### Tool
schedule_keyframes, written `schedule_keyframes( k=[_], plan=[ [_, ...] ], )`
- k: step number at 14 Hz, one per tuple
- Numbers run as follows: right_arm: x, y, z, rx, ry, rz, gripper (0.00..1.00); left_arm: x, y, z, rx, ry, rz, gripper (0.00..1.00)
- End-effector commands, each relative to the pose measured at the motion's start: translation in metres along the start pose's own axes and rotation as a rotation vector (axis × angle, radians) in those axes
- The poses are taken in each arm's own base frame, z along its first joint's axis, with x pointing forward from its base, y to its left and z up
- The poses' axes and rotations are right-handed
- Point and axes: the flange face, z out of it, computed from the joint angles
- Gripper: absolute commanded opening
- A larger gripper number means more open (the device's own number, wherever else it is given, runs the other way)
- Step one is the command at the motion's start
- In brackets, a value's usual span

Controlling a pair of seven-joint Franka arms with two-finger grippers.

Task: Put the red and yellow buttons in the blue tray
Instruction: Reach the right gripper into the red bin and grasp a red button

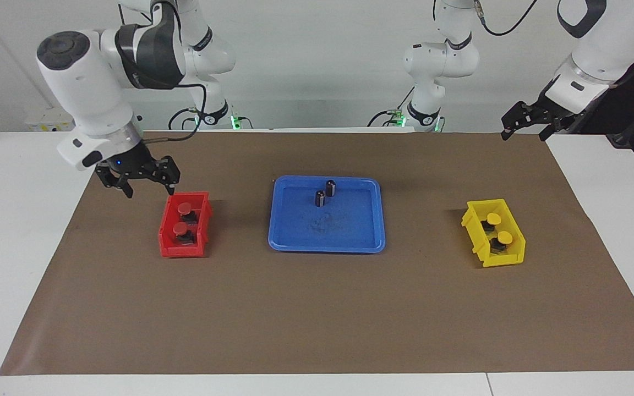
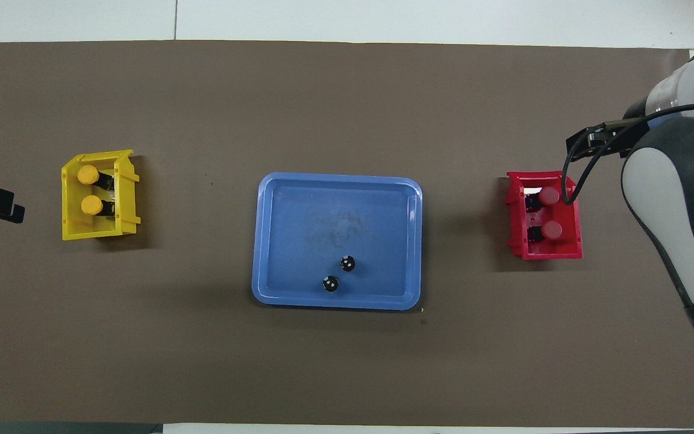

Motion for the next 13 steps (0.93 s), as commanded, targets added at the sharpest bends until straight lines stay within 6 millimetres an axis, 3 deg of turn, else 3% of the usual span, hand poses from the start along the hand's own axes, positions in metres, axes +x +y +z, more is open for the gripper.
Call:
schedule_keyframes(
  k=[1, 6, 13],
  plan=[
    [-0.016, 0.001, 0.035, -0.001, 0.013, 0.017, 0.72, -0.007, -0.003, 0.005, 0.020, 0.023, 0.010, 1.00],
    [-0.026, 0.000, 0.081, 0.002, 0.033, 0.019, 0.70, -0.009, -0.005, 0.009, 0.018, 0.014, 0.007, 1.00],
    [-0.036, -0.002, 0.120, 0.003, 0.024, 0.018, 0.68, -0.009, -0.009, 0.008, 0.019, 0.012, -0.004, 1.00]
  ],
)
